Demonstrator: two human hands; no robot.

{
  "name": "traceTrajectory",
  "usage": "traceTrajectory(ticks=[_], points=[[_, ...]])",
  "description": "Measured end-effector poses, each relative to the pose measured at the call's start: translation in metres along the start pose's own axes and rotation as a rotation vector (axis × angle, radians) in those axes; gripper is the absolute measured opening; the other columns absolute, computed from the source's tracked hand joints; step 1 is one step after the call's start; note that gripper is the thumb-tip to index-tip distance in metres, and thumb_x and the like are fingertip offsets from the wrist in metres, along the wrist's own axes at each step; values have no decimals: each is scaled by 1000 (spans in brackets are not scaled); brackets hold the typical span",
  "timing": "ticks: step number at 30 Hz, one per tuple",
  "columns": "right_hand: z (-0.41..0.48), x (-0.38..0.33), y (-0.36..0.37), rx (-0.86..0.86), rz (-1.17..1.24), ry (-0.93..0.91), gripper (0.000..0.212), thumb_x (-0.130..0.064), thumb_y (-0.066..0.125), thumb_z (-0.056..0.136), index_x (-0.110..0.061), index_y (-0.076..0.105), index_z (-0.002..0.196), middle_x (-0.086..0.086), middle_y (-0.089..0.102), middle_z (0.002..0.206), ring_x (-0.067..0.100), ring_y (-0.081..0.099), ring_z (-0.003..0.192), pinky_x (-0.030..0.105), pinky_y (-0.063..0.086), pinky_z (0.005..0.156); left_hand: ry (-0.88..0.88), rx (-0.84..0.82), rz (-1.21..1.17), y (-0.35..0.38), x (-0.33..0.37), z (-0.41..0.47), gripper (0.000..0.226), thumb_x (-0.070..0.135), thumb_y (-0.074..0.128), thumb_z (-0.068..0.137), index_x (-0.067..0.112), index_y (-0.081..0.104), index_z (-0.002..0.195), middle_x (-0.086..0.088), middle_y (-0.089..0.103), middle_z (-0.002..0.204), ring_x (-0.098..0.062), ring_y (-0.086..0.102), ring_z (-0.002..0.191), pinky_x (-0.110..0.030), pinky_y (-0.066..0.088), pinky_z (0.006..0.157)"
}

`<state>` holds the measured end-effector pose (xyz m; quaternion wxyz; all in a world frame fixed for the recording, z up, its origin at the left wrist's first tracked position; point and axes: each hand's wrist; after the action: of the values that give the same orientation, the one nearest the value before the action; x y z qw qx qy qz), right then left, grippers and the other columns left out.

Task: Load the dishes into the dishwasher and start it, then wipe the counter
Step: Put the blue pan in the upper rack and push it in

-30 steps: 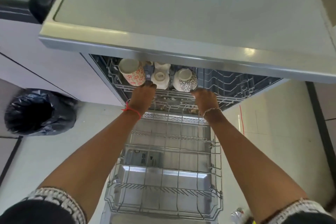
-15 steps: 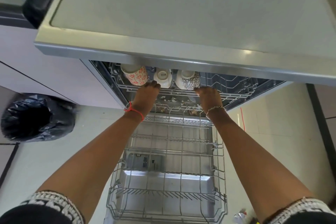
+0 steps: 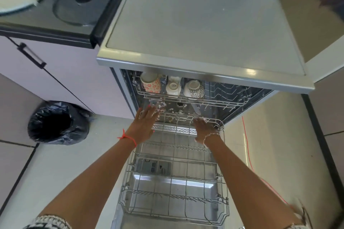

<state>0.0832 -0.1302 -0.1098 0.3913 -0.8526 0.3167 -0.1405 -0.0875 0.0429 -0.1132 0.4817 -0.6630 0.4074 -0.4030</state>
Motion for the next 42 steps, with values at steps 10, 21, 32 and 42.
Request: traceTrajectory(ticks=[10, 21, 32, 42], points=[[-163, -45, 35, 105, 170, -111, 62, -36, 36, 99, -8, 11, 148, 8, 5, 157, 23, 8, 145, 44, 11, 117, -181, -70, -120, -38, 57, -163, 67, 34, 39, 99, 12, 3, 150, -6, -4, 158, -23, -9, 145, -41, -9, 115], [-242, -73, 42, 162, 111, -203, 58, -42, 35, 98, -6, 25, 144, 9, 19, 154, 24, 22, 141, 41, 20, 114, -237, 42, -169, -57, 89, -252, 69, 39, 46, 95, 9, 14, 149, -7, 9, 158, -24, -1, 146, -42, -7, 116], [-231, -163, 4, 150, 58, -280, 57, -40, 36, 99, -6, 26, 143, 9, 23, 152, 26, 29, 138, 41, 28, 111, -352, 74, -63, -74, 3, -285, 71, 47, 36, 97, 11, 6, 150, -4, 0, 158, -20, -6, 146, -40, -8, 115], [-172, -334, -58, 248, 165, -268, 53, -37, 36, 99, -4, 31, 139, 11, 28, 149, 29, 35, 133, 40, 31, 108, -366, 99, -14, -105, -189, -329, 75, 55, 29, 92, 12, 9, 150, -2, 2, 158, -16, -4, 146, -33, -17, 109]])
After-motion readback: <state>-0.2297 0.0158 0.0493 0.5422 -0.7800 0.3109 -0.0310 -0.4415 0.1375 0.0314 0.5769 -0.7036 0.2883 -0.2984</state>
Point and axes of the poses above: each hand's wrist, its own z-axis towards the middle knuckle, its own y-axis out of the palm, x = y × z
